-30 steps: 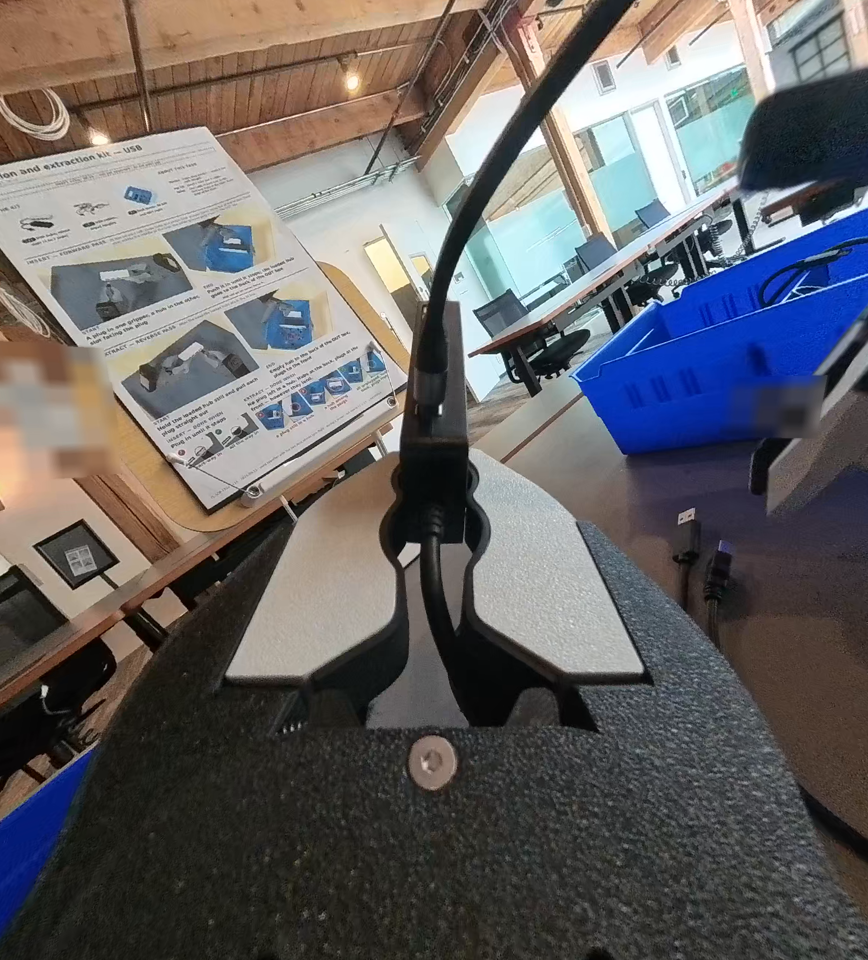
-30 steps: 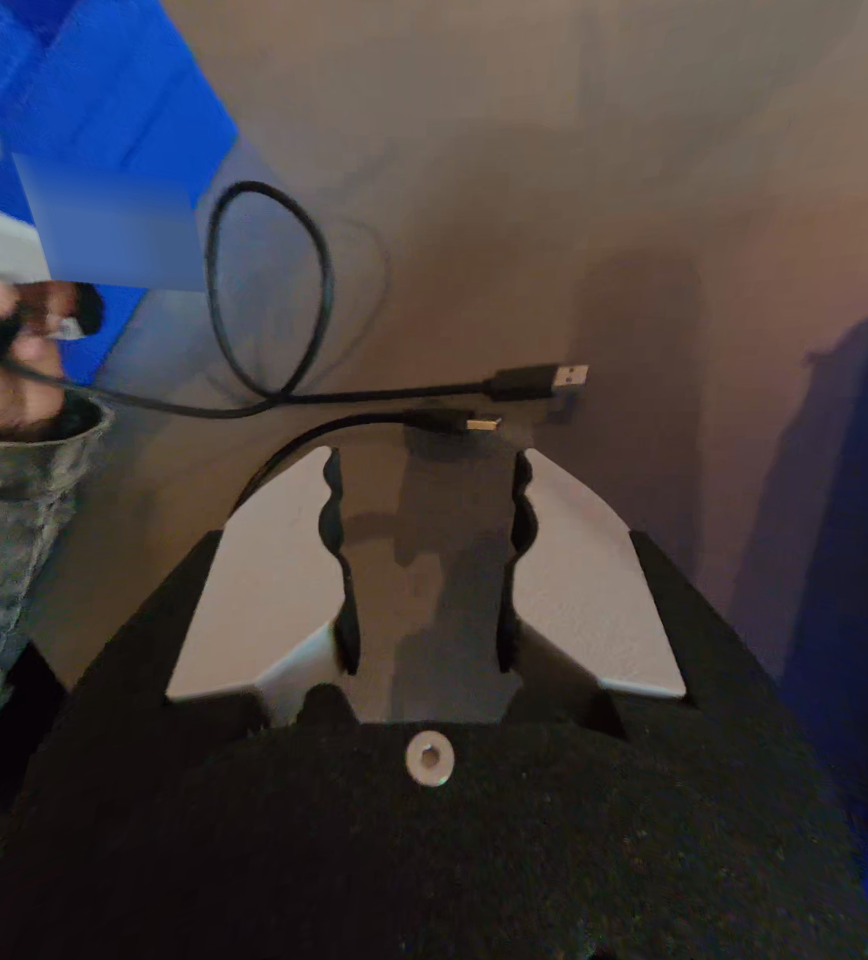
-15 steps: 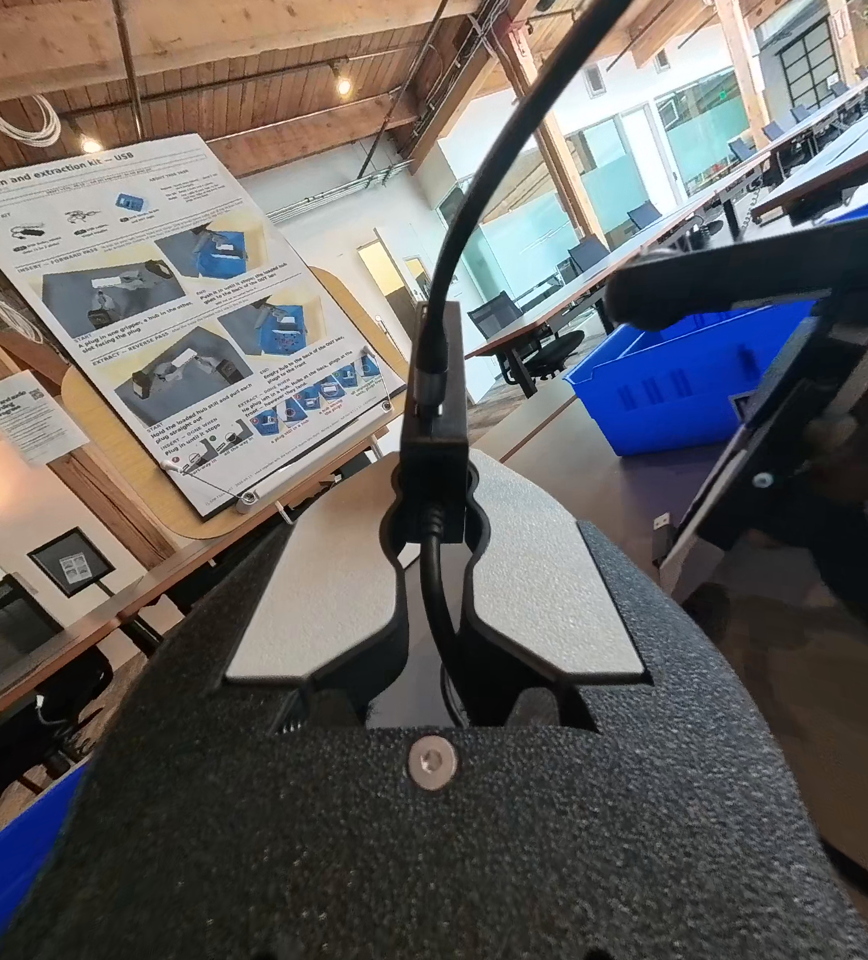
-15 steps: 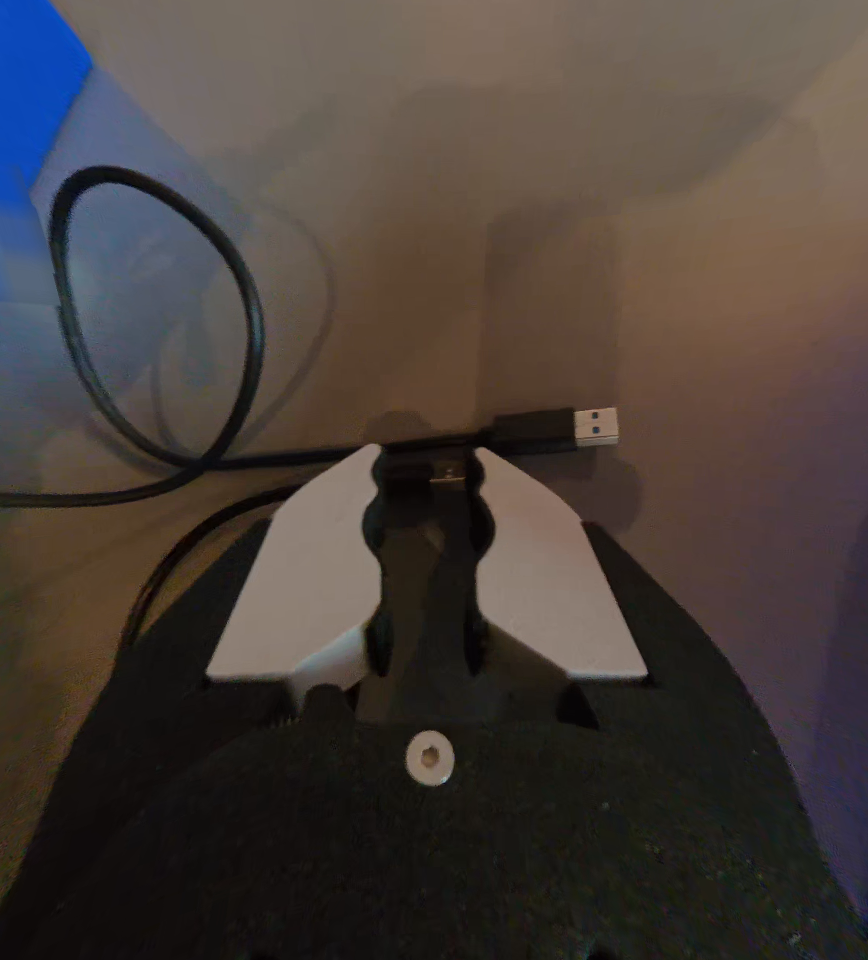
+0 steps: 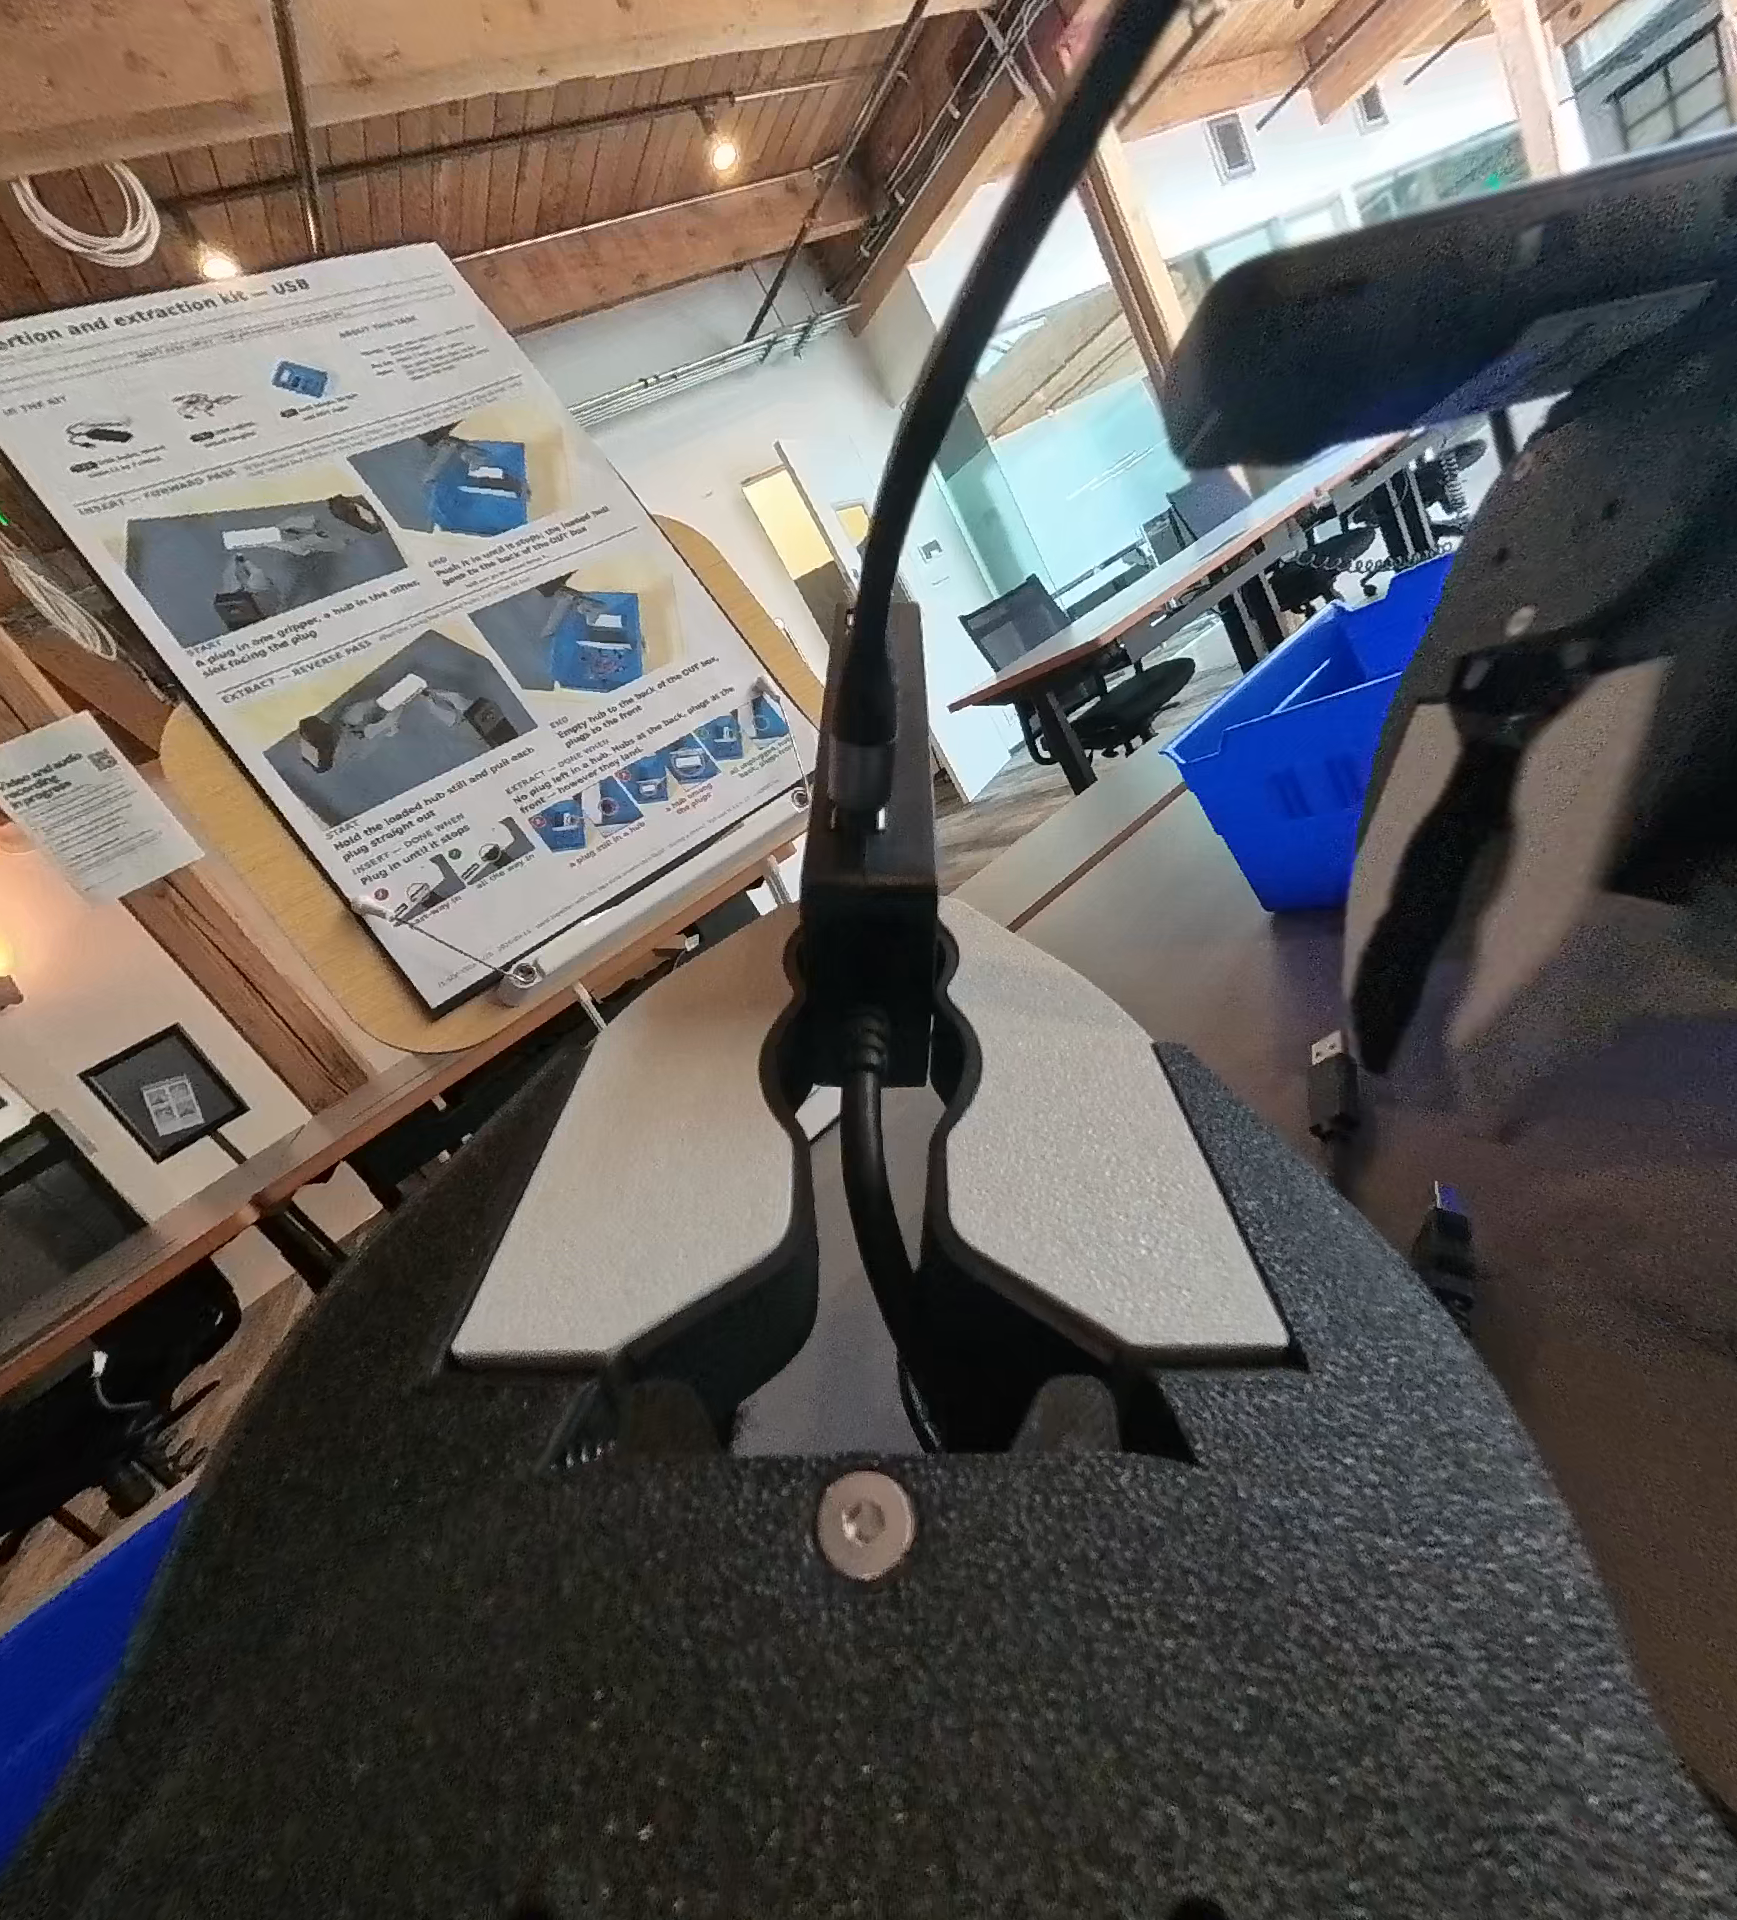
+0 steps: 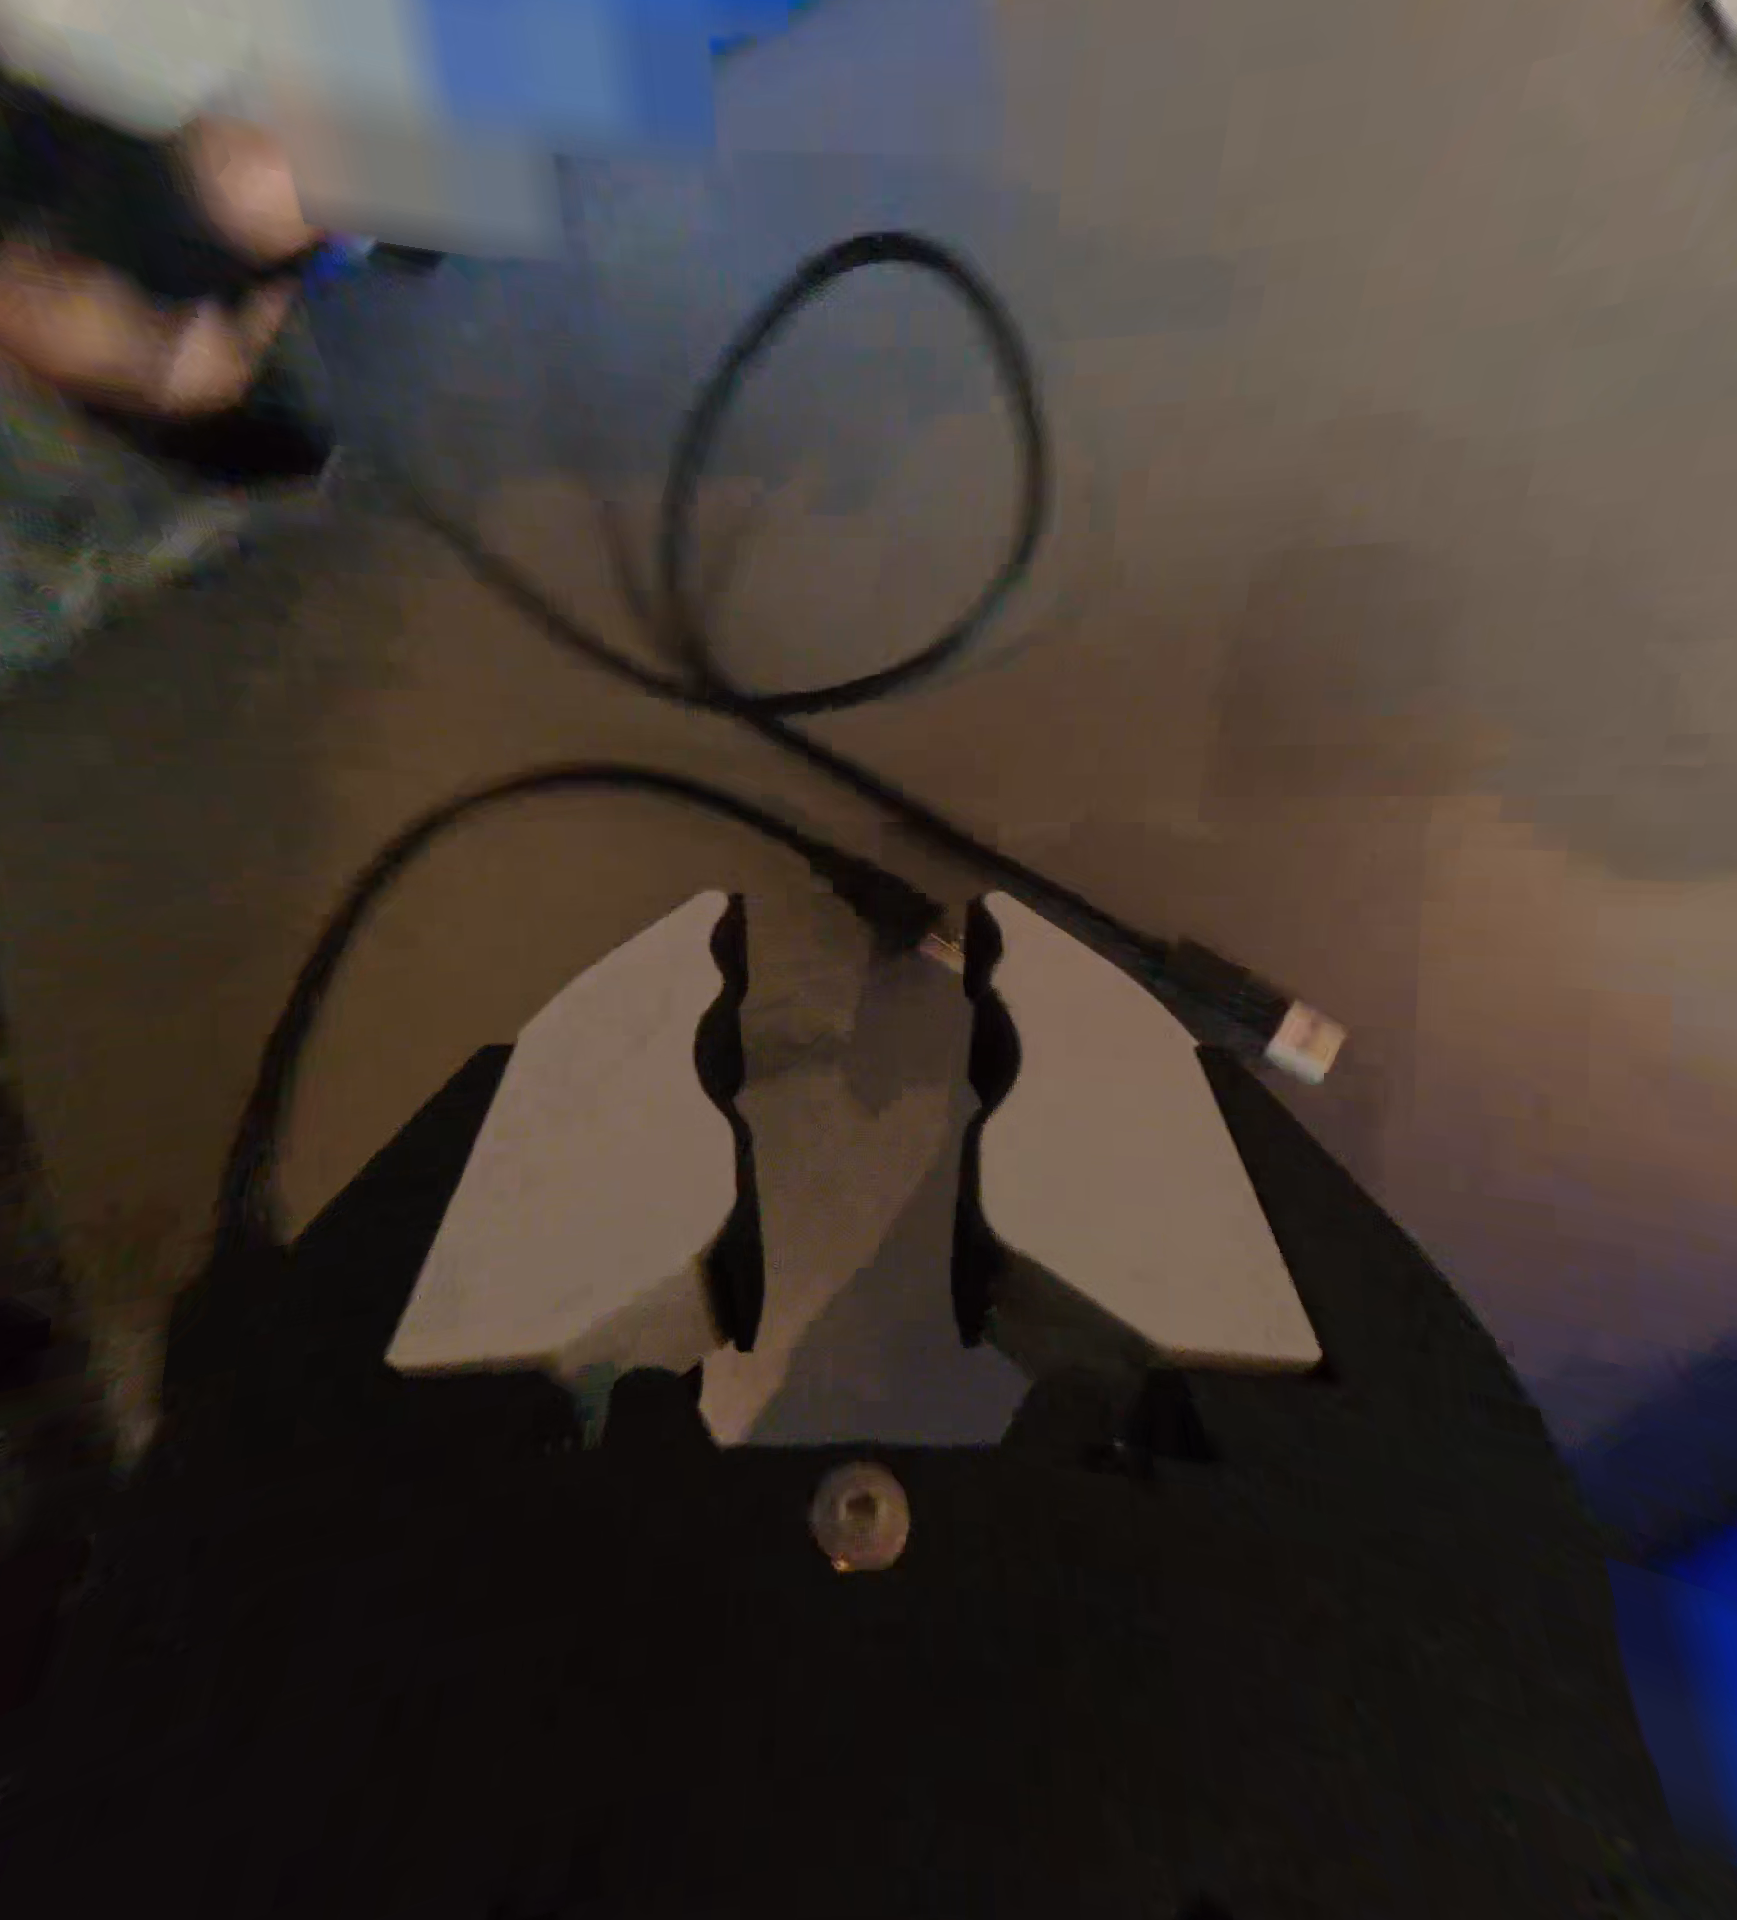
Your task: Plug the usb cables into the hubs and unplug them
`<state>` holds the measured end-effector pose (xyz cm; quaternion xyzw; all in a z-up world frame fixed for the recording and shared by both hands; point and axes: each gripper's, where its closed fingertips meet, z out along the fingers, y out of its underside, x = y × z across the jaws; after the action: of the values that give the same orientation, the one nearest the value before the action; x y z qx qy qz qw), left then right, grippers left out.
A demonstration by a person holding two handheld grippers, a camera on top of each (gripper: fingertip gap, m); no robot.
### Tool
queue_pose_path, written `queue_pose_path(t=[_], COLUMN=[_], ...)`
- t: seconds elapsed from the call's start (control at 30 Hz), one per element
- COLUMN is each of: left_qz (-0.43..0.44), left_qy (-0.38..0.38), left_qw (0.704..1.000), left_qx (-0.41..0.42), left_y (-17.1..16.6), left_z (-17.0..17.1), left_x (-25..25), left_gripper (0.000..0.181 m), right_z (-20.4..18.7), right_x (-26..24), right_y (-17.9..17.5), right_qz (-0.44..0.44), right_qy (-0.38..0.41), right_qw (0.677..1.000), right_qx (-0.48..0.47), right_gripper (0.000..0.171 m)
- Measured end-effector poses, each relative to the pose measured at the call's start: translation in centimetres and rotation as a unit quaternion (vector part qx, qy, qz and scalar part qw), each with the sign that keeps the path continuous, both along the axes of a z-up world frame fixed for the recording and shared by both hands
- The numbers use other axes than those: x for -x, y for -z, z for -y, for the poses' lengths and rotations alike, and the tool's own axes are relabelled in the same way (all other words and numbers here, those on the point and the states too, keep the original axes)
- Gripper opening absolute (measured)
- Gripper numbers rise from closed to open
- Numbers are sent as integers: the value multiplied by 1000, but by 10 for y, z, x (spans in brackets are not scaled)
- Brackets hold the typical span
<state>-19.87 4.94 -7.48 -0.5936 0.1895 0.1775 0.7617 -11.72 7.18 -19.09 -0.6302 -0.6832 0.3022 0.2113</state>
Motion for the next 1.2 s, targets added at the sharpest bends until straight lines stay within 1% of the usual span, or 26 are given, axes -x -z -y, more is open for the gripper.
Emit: queue_pose_path(t=[0.03,0.07,0.1,0.17,0.23,0.3,0.37,0.4,0.43,0.47,0.53,0.6,0.63,0.73,0.77,0.83,0.9,0.93,0.97,1.03,1.07,1.13,1.2], left_qz=[0,1,0,0,1,1,2,3,4,5,9,11,13,11,11,9,9,10,12,12,13,12,11], left_qy=[2,3,3,0,0,0,-3,-3,-4,-5,-10,-14,-15,-13,-14,-18,-19,-19,-21,-23,-23,-21,-21], left_qw=[1000,1000,1000,1000,1000,1000,1000,1000,1000,1000,1000,1000,1000,1000,1000,1000,1000,1000,1000,1000,1000,1000,1000], left_qx=[-2,-4,-5,-4,-4,-3,-2,-2,-3,-3,-2,0,0,5,8,10,12,12,12,14,14,14,15], left_y=[-1,-2,-2,-2,-2,-2,-2,-3,-3,-4,-4,-3,-4,-2,-1,1,2,2,2,3,3,3,3], left_z=[0,1,1,1,2,2,2,2,2,2,2,2,2,1,0,-1,-1,-1,-1,-2,-2,-2,-2], left_x=[0,-1,-1,0,1,2,5,5,6,7,10,11,11,9,9,9,10,10,11,12,12,11,10], left_gripper=[18,18,18,18,18,18,18,18,18,18,18,18,18,18,18,18,18,18,18,18,18,18,18], right_z=[2,-2,-3,4,8,1,-1,0,0,-1,-8,-23,-33,-54,-62,-81,-88,-91,-98,-106,-103,-82,-59], right_x=[-1,0,0,2,8,10,12,14,16,18,18,16,14,-2,-10,-28,-43,-50,-62,-88,-98,-105,-110], right_y=[2,6,10,13,14,24,35,40,43,43,34,9,-10,-72,-89,-115,-132,-137,-139,-139,-133,-105,-76], right_qz=[-11,-19,-19,-17,-26,4,18,16,11,4,-12,-47,-74,-163,-174,-157,-140,-128,-93,-18,4,32,74], right_qy=[-61,-109,-147,-192,-224,-241,-253,-259,-261,-259,-226,-161,-129,-72,-47,12,52,79,120,191,216,230,220], right_qw=[996,982,968,959,948,936,930,928,925,923,930,946,946,922,911,887,862,852,841,806,804,829,837], right_qx=[-70,-154,-204,-210,-225,-258,-266,-268,-275,-285,-288,-279,-289,-344,-370,-434,-485,-502,-519,-559,-555,-509,-495], right_gripper=[41,41,39,37,28,26,26,22,11,9,9,8,8,8,8,8,8,8,8,9,8,9,12])
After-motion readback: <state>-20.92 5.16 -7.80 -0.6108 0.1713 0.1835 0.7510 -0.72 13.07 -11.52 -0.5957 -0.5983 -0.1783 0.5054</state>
